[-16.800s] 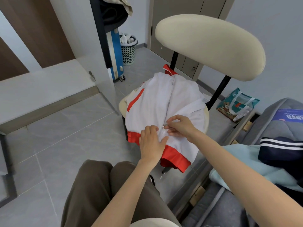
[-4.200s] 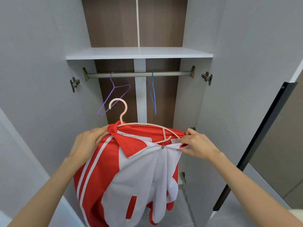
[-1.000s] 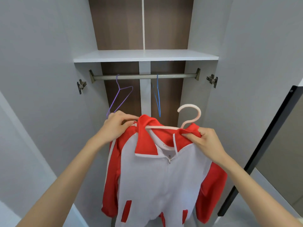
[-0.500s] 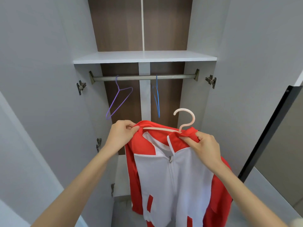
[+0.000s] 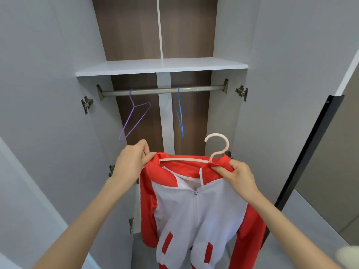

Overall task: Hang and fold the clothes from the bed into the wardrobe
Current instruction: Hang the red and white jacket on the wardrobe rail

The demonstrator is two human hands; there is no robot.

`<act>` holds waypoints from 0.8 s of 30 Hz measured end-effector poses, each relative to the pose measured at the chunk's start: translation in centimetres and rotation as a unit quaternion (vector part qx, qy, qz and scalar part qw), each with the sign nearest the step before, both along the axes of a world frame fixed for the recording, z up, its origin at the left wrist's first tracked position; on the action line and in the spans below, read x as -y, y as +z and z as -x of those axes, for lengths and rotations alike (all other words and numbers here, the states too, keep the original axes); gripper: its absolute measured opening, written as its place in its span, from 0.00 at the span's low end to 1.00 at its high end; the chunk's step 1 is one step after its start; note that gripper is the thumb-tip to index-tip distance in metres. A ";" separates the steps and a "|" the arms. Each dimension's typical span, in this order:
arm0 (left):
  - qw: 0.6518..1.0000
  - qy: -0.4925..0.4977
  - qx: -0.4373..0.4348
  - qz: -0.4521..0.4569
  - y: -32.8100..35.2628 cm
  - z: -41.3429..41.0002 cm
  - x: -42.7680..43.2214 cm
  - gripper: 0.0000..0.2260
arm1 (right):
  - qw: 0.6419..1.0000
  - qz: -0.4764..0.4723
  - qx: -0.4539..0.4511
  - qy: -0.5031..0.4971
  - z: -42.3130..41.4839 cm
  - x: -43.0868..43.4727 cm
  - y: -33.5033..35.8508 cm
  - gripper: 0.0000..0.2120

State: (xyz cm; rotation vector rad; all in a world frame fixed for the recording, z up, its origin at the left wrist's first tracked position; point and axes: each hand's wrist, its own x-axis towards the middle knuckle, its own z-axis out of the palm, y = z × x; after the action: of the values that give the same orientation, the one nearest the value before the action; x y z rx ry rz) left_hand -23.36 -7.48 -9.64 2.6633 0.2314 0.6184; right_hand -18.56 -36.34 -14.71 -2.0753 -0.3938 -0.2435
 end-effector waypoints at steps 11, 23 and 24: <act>0.951 -0.274 -0.104 -0.094 -0.4 0.5 4.8 0.13 | 0.994 -0.007 0.012 0.112 -0.8 0.0 1.0 0.12; 0.963 -0.257 -0.063 -0.046 -2.7 1.0 7.3 0.11 | 0.975 0.079 -0.200 0.054 -1.7 1.5 1.4 0.19; 0.964 -0.252 -0.065 -0.048 -2.8 1.1 7.3 0.11 | 0.976 0.072 -0.193 0.065 -1.6 1.6 1.3 0.17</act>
State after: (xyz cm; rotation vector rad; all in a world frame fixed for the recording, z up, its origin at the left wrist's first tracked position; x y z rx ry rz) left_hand -24.42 -14.75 -12.41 2.6961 -0.4430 0.2959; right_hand -16.97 -37.91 -13.43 -2.1669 -0.3145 0.2720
